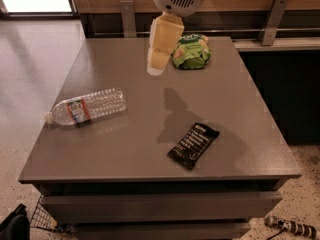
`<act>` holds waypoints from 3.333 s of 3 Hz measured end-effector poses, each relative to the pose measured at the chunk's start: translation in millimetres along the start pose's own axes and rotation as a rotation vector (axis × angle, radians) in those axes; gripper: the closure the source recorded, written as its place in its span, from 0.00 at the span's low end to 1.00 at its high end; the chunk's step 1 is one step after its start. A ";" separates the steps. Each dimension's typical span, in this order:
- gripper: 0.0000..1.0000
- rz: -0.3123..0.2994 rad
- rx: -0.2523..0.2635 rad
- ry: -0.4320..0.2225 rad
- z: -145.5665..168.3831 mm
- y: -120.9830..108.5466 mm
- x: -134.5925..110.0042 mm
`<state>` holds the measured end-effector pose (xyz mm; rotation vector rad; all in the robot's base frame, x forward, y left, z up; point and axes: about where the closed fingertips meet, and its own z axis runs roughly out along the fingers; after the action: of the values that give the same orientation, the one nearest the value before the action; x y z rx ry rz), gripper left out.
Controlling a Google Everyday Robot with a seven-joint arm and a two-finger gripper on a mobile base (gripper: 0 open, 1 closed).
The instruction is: Place water bottle upright
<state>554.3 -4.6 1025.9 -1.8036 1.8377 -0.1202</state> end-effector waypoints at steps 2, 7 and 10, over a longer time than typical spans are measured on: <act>0.00 -0.126 -0.146 0.029 56.9 36.0 -37.2; 0.00 -0.275 -0.341 0.072 192.1 91.1 -102.3; 0.23 -0.249 -0.351 0.108 212.1 103.6 -106.2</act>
Offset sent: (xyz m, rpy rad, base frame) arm -0.0152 0.0840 -0.0847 -0.1372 0.1667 0.2121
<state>549.0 171.6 836.5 -2.3075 1.7839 0.0153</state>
